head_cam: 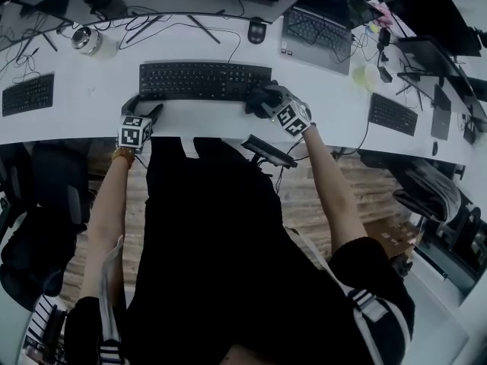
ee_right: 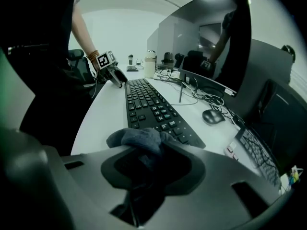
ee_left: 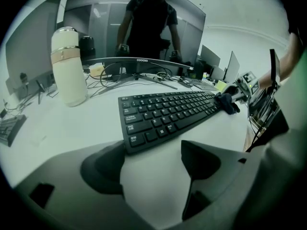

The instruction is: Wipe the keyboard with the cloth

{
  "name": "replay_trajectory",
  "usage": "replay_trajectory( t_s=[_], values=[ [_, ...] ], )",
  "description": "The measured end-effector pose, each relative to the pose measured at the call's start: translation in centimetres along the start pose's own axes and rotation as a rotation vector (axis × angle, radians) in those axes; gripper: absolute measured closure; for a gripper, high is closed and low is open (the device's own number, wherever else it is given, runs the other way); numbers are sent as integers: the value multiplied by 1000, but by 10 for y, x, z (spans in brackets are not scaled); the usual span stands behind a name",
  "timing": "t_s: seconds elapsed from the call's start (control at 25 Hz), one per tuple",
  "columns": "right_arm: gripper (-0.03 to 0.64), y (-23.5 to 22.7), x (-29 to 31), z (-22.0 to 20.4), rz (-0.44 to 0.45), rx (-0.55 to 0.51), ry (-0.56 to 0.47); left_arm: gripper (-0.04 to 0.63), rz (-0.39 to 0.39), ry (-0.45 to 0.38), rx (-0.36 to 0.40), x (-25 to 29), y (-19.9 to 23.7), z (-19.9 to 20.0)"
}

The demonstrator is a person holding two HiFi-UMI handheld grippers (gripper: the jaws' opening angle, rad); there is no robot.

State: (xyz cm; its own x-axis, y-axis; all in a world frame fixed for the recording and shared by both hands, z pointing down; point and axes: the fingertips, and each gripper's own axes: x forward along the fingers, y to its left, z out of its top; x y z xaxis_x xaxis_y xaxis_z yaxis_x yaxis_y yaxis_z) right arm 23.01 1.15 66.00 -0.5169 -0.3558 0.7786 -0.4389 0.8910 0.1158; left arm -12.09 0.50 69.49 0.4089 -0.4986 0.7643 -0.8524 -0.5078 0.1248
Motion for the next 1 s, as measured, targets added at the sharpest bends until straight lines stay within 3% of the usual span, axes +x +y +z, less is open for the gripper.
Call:
replay_trajectory(
  t_s=[0.72,1.0],
  values=[
    [518,29,32,42,96,-189,-26,235,5,-5,-13,0,-1,4],
    [518,31,35,48,101,-182,-29,235,9,-12,-16,-1,-1,4]
  ],
)
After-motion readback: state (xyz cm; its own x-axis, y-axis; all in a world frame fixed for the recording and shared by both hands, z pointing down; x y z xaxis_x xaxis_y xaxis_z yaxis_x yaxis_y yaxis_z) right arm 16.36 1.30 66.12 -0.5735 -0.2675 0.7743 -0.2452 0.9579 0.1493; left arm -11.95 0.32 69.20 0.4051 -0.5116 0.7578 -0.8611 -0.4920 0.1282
